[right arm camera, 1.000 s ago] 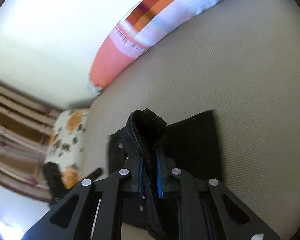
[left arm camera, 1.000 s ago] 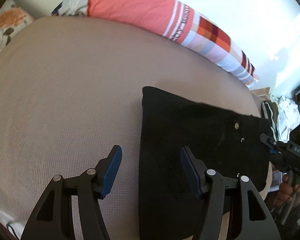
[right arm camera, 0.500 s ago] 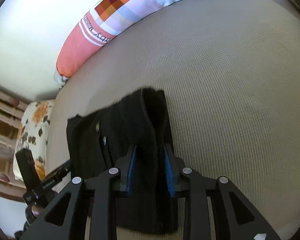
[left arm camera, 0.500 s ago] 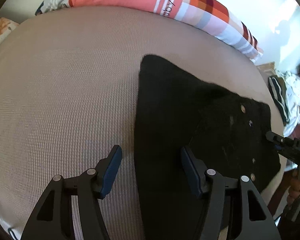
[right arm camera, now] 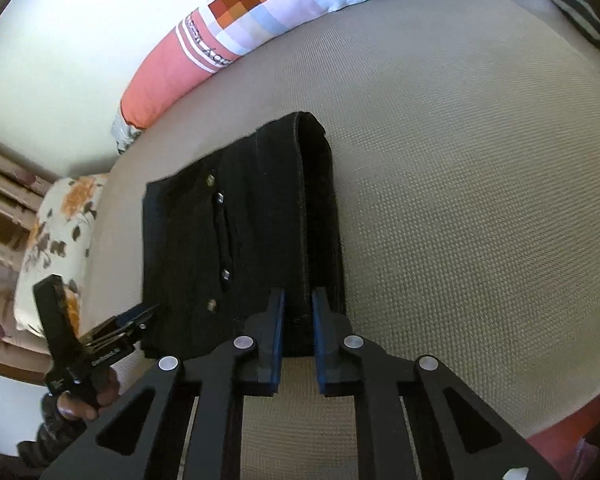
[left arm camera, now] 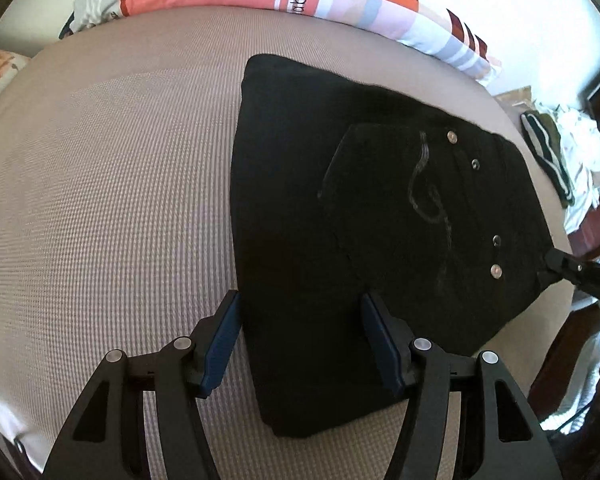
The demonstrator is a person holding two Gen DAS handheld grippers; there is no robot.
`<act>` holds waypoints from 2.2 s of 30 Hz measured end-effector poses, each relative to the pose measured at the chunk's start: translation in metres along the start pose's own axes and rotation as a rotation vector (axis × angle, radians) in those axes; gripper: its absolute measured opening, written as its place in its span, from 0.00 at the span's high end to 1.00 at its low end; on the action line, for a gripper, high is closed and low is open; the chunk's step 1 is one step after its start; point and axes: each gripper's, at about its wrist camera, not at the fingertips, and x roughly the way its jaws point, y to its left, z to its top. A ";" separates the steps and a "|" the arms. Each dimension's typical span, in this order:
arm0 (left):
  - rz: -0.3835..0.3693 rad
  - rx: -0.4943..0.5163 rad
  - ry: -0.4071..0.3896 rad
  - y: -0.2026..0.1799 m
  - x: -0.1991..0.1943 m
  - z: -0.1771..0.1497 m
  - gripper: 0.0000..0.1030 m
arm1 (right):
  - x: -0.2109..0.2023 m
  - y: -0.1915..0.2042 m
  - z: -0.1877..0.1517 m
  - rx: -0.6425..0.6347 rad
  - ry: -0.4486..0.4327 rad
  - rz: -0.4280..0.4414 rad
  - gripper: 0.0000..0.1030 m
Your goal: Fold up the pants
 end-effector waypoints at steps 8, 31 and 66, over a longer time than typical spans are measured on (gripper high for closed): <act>0.022 0.012 -0.012 0.000 0.000 -0.001 0.40 | 0.012 -0.016 -0.004 0.035 0.011 -0.001 0.89; 0.096 0.041 -0.022 0.003 -0.008 -0.003 0.34 | 0.010 -0.005 0.012 -0.038 0.011 -0.101 0.55; 0.187 0.060 -0.026 0.006 -0.004 0.022 0.34 | 0.024 -0.005 0.043 -0.113 0.037 -0.092 0.47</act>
